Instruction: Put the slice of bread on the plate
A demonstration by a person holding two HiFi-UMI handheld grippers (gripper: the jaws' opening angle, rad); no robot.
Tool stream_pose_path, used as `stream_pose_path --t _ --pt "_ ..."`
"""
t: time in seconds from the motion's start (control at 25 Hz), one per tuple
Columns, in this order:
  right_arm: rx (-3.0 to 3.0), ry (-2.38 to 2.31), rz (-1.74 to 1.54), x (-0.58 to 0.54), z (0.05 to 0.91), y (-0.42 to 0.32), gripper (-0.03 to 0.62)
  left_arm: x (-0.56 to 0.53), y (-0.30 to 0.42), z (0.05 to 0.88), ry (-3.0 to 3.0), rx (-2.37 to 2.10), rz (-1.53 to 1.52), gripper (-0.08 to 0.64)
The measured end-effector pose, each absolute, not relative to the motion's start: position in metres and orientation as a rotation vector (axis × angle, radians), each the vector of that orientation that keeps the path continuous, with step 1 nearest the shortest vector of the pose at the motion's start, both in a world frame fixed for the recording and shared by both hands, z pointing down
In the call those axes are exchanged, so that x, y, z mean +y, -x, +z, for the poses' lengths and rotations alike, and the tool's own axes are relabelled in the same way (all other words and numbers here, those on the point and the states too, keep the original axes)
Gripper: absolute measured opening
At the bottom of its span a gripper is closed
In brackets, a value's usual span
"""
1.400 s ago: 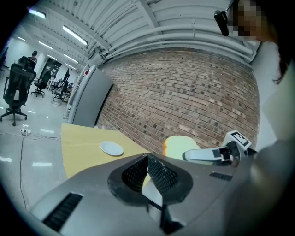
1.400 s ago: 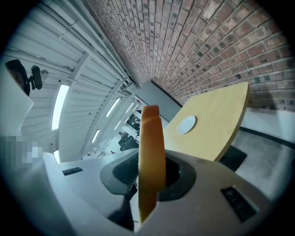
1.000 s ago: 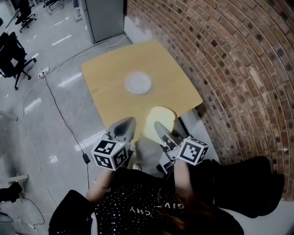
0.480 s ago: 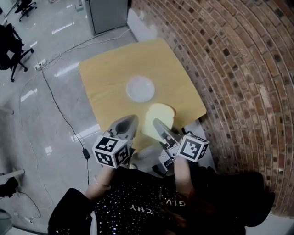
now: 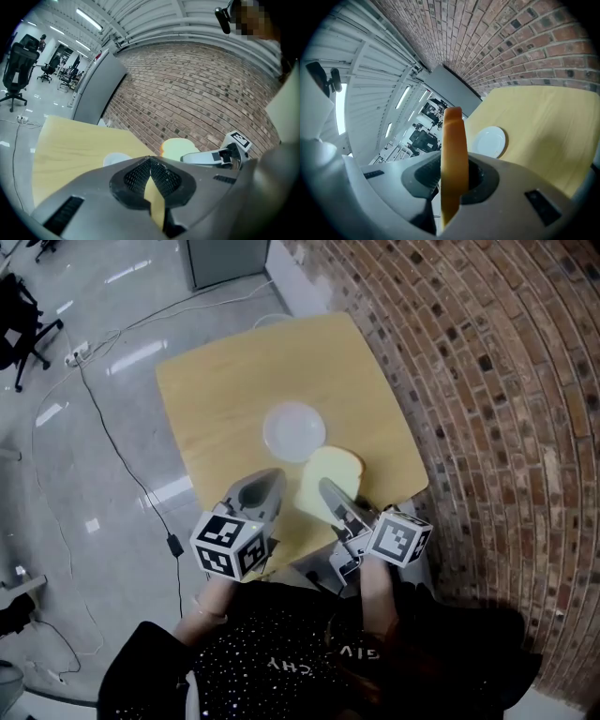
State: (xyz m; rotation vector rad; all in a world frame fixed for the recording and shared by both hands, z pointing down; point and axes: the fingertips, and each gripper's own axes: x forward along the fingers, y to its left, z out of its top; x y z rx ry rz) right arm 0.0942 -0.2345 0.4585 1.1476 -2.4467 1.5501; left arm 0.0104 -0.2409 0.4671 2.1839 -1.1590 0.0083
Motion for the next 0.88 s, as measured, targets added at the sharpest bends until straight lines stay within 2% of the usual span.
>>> stream_pose_path --t 0.48,0.88 --pt "-2.380 -1.174 1.477 -0.312 0.483 -0.096 0.094 -0.266 -0.002 0.495 -2.085 -1.182 -0.003 0.011" --pt "-2.251 -0.894 1.555 -0.355 0.533 -0.056 0.094 -0.280 0.011 0.489 -2.038 -1.276 -0.029 0.011"
